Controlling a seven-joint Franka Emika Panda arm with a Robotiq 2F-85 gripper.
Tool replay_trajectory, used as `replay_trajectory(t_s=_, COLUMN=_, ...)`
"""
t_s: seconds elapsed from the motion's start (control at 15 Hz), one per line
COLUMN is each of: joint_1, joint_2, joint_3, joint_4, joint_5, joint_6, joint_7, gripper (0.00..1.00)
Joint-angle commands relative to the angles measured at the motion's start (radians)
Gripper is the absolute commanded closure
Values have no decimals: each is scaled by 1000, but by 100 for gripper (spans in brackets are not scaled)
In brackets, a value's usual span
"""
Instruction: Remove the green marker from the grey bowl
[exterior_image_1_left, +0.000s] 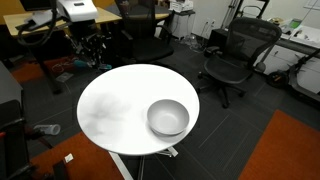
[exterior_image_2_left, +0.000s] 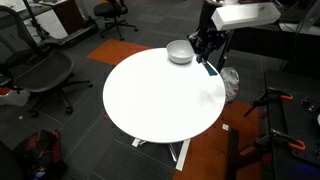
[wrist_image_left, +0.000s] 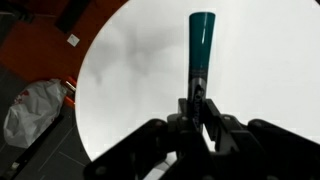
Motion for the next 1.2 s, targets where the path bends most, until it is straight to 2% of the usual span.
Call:
replay_trajectory(t_s=0.0, joint_1=11, joint_2=23, joint_3=21, joint_4=-64, joint_5=-53, joint_6=143, joint_7=110, gripper=95)
replay_trajectory(t_s=0.27, joint_1=29, joint_2=94, joint_3=20, joint_4=-75, joint_5=-103, joint_6=234, joint_7=197, gripper=95)
replay_trajectory(t_s=0.67, joint_1=71, joint_2=223, joint_3=-23, joint_4=-51, joint_5=-164, joint_6=331, joint_7=284, gripper=95)
replay_trajectory(t_s=1.13, joint_1=119, joint_2=374, joint_3=-64, joint_4=-5, joint_5=-88, joint_6=398, joint_7=244, gripper=95)
